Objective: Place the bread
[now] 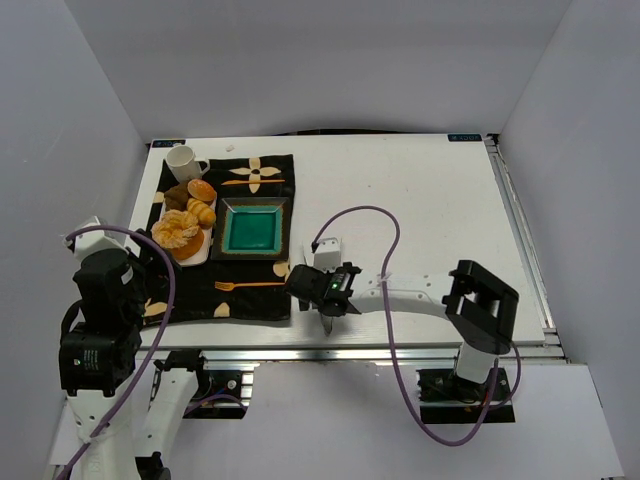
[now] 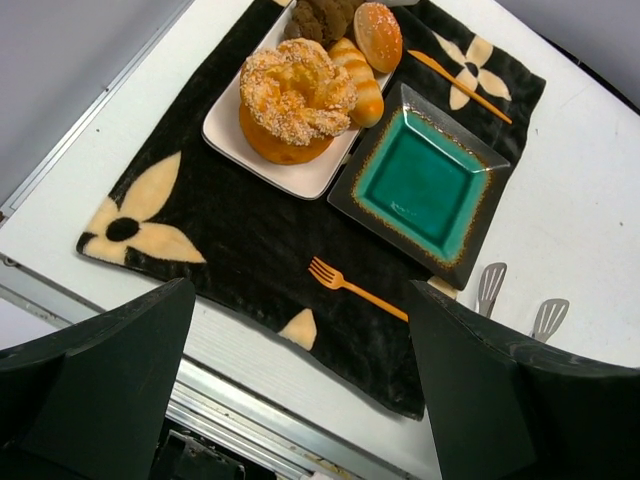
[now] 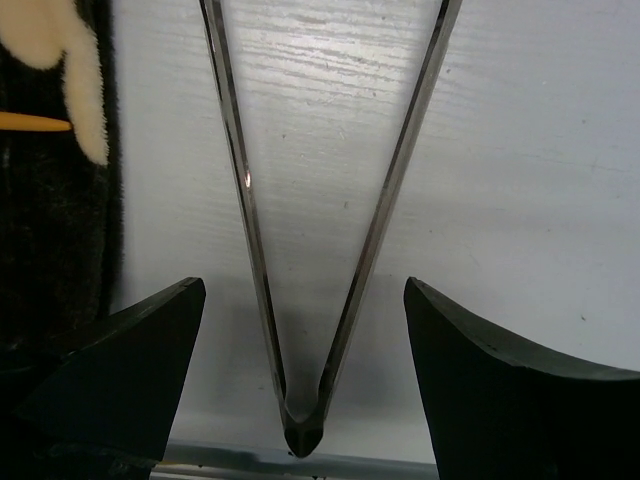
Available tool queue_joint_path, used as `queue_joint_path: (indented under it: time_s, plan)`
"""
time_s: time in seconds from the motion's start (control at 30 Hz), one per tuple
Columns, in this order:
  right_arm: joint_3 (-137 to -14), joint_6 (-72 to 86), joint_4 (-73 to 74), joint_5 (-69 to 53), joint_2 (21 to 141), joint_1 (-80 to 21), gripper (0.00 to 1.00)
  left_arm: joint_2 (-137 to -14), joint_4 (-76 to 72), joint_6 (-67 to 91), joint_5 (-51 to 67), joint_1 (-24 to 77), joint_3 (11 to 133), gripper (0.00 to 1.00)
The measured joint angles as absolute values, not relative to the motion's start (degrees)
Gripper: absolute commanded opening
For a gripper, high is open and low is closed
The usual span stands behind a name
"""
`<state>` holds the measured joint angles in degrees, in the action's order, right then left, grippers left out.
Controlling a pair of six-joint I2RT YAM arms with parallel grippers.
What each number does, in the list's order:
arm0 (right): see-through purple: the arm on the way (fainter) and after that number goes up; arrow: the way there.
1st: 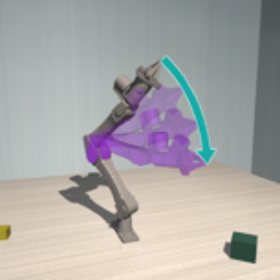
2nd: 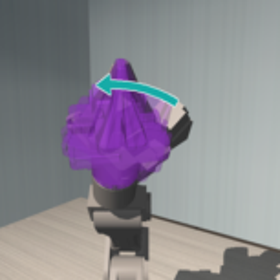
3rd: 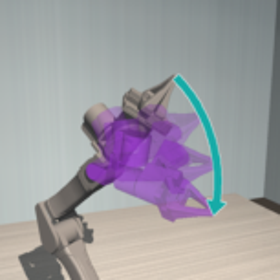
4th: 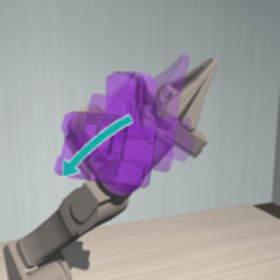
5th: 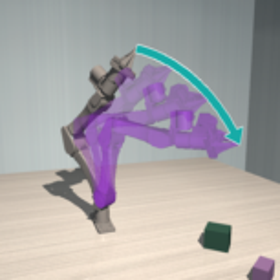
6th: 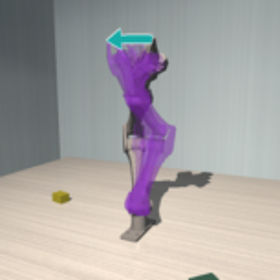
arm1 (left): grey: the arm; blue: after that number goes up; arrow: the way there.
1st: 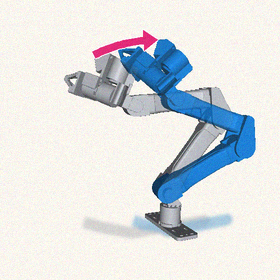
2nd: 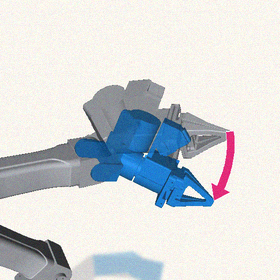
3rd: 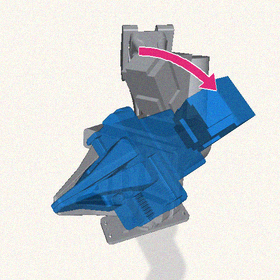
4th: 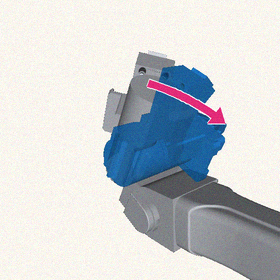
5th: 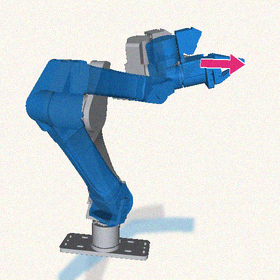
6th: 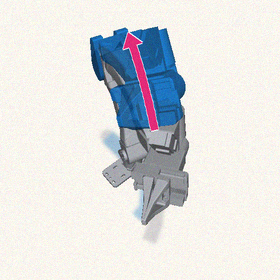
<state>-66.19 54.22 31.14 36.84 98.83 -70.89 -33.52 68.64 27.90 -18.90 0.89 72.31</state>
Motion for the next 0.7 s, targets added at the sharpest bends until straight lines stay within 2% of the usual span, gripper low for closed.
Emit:
queue_joint_path:
  time_s: [0.27, 0.47, 0.7]
  plan:
    - [-66.2, 54.0, 29.7, 35.9, 102.9, -70.0, 0.89, -33.5, 68.8, 27.9, -18.8, 0.9, 71.7, 0.98]
    - [-65.3, 53.2, 26.9, 34.5, 102.9, -67.6, 0.84, -33.5, 68.9, 27.9, -18.8, 0.9, 71.4, 0.98]
    - [-65.2, 52.0, 25.5, 33.8, 105.5, -66.6, 0.83, -33.5, 68.8, 27.9, -18.8, 0.9, 70.5, 0.98]
